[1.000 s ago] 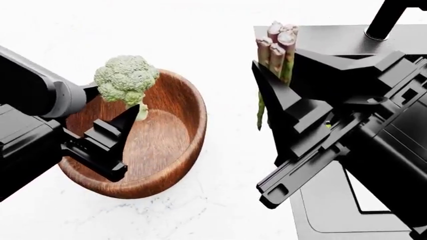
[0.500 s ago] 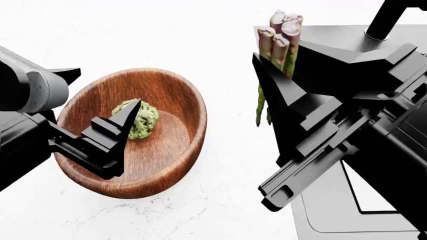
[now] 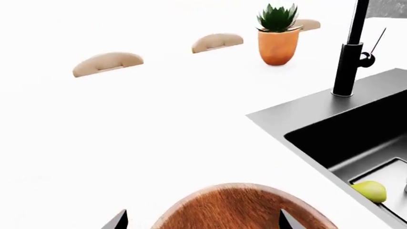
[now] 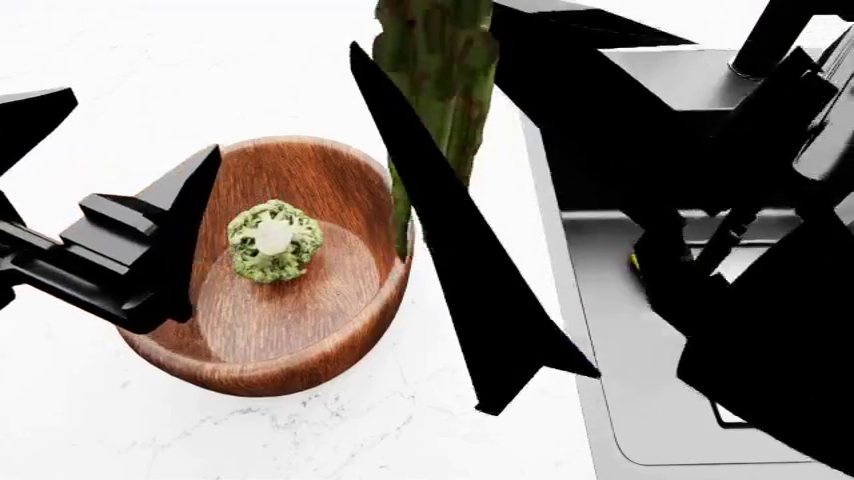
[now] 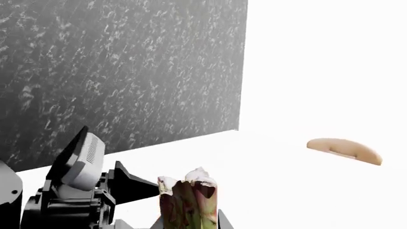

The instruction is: Pick the broccolis and asparaguss from the sink and place them in one bowl. Place the pear in the other bowl. Then turn off the sink faucet.

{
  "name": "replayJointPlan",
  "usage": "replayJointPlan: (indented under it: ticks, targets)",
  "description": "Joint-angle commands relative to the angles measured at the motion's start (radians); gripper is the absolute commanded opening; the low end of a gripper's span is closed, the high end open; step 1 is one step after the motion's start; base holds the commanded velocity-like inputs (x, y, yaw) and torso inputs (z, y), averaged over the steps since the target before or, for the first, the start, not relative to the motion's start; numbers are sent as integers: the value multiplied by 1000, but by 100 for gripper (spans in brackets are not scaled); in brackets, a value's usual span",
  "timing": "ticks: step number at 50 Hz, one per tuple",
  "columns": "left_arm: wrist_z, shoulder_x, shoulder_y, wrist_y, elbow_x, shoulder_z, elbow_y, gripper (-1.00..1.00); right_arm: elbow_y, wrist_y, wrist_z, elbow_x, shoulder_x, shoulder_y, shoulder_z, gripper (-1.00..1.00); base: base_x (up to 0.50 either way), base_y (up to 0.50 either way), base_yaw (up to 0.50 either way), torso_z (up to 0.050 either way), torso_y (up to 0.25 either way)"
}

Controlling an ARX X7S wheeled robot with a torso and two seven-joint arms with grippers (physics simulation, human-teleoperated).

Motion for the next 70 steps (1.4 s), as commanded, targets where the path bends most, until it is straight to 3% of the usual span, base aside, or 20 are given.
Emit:
replayJointPlan:
  ticks: [1,23,60,62,65,70]
  targets:
    - [20,-30,103,30,42,-100,12,100,-15,-69,55,72,-101,82,-13,-100,0,0,0,0,0]
    - [36,-36,188,38,58,-172,20,100,-60,-178,117,130,-214,75,-30,-100,0,0,0,0,0]
    - [47,-30,276,37,121,-271,3,100,23,-141,40,66,-173,-28,-10,-100,0,0,0,0,0]
    - [40,-30,274,35,144,-275,-2,100,299,-47,-260,-234,-248,-266,-120,-100,0,0,0,0,0]
    - [26,-32,272,35,177,-286,-9,100,529,-100,-671,-684,-326,-333,-200,-100,0,0,0,0,0]
    - [8,-32,278,40,203,-303,-15,100,624,-128,-751,-782,-357,-343,-223,-100,0,0,0,0,0]
